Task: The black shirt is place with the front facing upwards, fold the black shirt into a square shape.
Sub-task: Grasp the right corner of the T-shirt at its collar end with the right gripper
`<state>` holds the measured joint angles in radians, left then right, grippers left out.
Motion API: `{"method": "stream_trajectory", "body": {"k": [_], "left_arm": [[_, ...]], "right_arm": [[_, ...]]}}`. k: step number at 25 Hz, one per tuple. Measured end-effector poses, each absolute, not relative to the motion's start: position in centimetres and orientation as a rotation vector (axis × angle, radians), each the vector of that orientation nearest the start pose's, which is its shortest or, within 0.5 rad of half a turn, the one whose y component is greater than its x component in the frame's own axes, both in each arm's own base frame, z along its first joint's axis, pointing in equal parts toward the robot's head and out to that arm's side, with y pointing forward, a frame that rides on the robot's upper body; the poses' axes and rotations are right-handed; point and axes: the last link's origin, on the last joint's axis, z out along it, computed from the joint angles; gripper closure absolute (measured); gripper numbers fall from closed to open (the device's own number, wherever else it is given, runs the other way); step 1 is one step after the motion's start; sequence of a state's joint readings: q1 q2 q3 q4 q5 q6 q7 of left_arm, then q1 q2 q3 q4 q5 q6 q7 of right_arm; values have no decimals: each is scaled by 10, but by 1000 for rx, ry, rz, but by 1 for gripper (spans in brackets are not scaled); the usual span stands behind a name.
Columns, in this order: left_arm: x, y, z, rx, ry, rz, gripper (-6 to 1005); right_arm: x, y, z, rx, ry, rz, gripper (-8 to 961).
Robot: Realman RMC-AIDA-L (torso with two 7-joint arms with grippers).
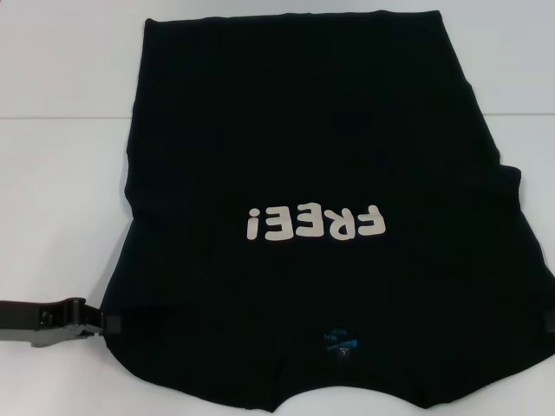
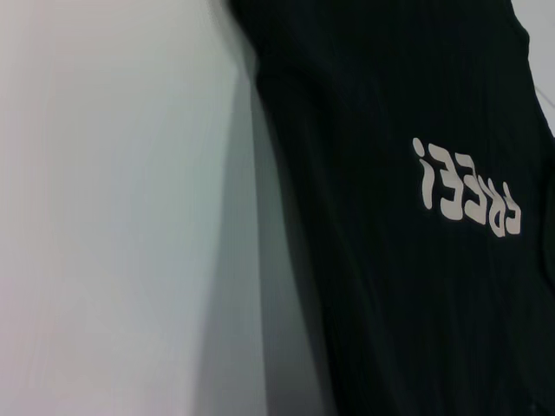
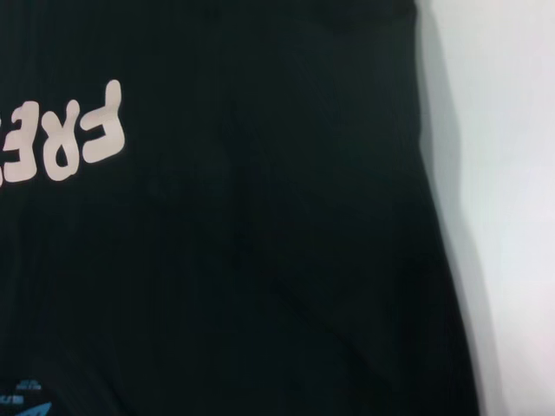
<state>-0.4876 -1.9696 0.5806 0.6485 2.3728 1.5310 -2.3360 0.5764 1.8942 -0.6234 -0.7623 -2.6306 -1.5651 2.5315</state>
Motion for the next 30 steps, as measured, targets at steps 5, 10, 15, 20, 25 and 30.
{"method": "stream_trajectory", "body": {"k": [5, 10, 15, 20, 25, 30], "left_arm": [[-342, 307, 37, -2153, -1983, -361, 1001], [-341, 307, 37, -2155, -1983, -363, 1001], [-342, 306, 37, -2155, -1985, -363, 1000], [-342, 306, 37, -2156, -1986, -363, 1000], [-342, 305, 37, -2155, -1986, -366, 1000], [-342, 306, 37, -2154, -1985, -375, 1000]], "right_arm": [[342, 336, 82, -2040, 1938, -70, 111], [339, 339, 76, -2057, 1933, -78, 125], [336, 341, 72, -2073, 1932, -79, 140], [334, 344, 70, -2090, 1918, -78, 154], [333, 344, 69, -2101, 1912, -72, 169], [330, 347, 67, -2117, 1899, -63, 183]]}}
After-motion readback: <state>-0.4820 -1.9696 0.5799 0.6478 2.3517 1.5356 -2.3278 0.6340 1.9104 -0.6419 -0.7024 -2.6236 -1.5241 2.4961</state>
